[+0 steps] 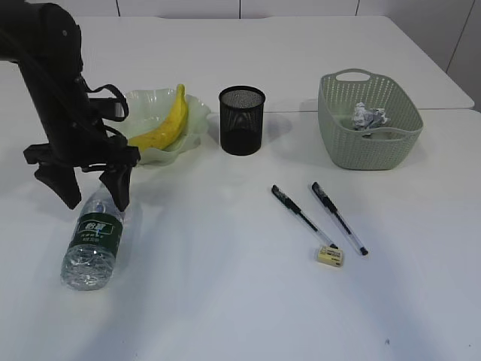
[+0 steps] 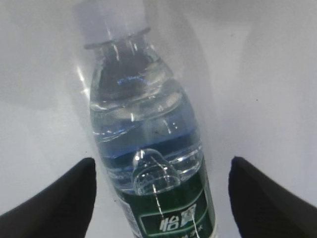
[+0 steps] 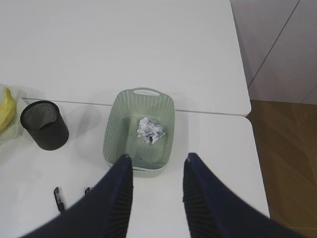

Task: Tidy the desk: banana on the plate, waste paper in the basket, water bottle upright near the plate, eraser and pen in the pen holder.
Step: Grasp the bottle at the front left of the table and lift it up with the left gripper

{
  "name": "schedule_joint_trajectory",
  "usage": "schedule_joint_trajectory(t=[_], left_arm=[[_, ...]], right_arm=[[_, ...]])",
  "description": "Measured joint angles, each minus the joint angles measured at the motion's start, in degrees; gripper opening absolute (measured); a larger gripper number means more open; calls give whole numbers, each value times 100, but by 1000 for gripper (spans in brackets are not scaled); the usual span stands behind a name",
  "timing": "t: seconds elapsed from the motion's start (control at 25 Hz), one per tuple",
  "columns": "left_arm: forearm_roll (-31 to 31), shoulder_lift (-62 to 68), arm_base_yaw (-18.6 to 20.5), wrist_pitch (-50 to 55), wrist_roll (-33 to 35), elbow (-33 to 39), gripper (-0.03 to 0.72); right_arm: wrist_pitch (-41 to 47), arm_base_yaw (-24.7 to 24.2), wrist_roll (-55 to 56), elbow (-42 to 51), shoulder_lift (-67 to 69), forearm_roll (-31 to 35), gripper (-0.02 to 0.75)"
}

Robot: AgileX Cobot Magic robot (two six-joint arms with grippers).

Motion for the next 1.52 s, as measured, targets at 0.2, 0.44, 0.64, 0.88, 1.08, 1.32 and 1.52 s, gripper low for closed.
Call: schedule_joint_trajectory(t=[0.2, 0.44, 0.64, 0.88, 1.08, 1.32, 1.52], left_arm=[[0, 156, 0, 0, 0, 0, 593], [0, 282, 0, 0, 0, 0, 593], [0, 282, 0, -15, 0, 0, 593], [0, 282, 0, -177, -4, 0, 593], [-24, 347, 0, -274, -13, 0, 593], [-126, 355, 0, -470, -17, -108, 593], [-174, 459, 0, -470, -17, -367, 593]], right_arm=[[0, 0, 0, 0, 0, 0, 261], [0, 0, 0, 0, 0, 0, 261], [0, 0, 0, 0, 0, 0, 261], [0, 0, 0, 0, 0, 0, 261], [0, 0, 0, 0, 0, 0, 261], [0, 0, 0, 0, 0, 0, 261], [0, 0, 0, 0, 0, 0, 261]])
